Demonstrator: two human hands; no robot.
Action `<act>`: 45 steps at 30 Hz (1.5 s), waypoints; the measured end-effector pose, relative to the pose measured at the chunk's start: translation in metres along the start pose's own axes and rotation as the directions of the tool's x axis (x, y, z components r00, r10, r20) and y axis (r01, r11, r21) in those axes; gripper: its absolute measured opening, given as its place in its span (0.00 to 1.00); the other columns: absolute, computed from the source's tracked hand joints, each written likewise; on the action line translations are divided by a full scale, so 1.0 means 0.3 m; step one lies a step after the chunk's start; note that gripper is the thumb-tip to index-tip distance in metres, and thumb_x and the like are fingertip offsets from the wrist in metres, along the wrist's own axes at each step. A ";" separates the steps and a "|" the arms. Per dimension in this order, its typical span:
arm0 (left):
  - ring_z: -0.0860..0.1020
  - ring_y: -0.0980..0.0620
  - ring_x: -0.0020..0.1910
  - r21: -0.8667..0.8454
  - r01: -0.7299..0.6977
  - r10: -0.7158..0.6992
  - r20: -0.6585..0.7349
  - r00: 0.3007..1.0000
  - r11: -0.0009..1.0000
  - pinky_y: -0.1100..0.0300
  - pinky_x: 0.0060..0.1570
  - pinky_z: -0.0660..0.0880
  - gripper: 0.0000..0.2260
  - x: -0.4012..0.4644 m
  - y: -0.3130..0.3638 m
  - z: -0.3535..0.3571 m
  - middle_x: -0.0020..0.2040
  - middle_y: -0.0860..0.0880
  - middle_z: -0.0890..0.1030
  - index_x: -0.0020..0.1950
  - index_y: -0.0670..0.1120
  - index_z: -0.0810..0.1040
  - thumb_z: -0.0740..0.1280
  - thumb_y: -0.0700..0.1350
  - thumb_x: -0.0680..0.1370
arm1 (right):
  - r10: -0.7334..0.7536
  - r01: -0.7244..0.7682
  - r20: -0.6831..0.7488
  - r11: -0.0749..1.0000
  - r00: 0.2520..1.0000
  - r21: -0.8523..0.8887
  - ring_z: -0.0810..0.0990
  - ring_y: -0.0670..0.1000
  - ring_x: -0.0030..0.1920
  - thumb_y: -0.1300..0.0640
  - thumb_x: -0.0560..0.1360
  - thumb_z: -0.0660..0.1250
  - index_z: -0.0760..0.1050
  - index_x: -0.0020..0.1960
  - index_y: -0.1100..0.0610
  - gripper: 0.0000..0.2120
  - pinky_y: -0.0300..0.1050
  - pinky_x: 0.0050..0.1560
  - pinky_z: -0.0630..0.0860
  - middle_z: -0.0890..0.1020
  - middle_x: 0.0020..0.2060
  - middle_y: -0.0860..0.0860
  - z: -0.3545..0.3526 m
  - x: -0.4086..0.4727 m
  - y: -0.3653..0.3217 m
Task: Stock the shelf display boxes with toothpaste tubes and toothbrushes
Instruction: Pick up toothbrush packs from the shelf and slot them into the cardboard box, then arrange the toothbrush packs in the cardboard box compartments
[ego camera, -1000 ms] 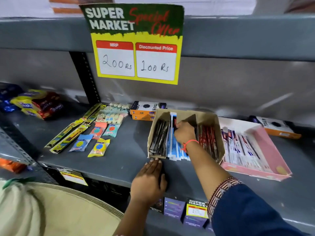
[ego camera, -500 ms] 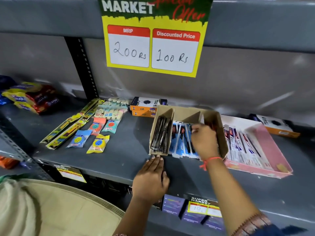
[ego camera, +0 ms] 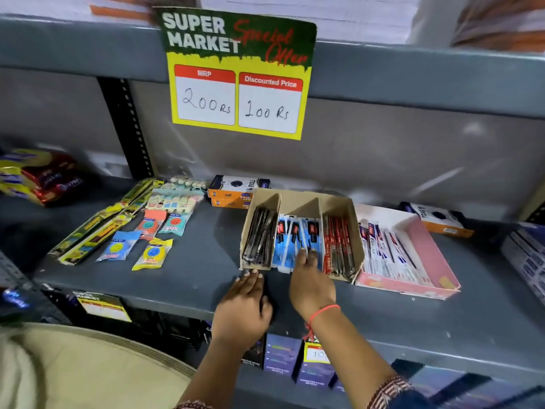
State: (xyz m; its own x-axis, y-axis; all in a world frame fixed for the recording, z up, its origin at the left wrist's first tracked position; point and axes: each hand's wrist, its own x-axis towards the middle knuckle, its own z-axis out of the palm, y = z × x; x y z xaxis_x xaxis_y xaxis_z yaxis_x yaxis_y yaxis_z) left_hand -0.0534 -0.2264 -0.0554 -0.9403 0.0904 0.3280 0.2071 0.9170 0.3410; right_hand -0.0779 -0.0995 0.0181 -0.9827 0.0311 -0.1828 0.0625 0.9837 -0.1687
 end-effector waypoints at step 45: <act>0.81 0.44 0.51 0.003 -0.005 0.005 -0.019 1.000 1.000 0.47 0.52 0.74 0.23 0.001 -0.010 0.020 0.53 0.40 0.82 0.52 0.37 0.82 0.55 0.48 0.70 | -0.216 0.154 -0.172 0.936 0.961 -0.318 0.83 0.60 0.54 0.74 0.76 0.52 0.51 0.73 0.75 0.26 0.48 0.46 0.78 0.82 0.55 0.61 -0.069 0.070 0.005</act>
State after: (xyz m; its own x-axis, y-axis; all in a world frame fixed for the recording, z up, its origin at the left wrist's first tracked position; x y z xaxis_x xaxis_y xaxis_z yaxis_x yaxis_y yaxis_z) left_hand -0.0560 -0.2268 -0.0615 -0.9340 0.0879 0.3463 0.2112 0.9177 0.3366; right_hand -0.1020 -0.0937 0.0341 -0.9880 -0.1522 0.0272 -0.1479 0.9815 0.1217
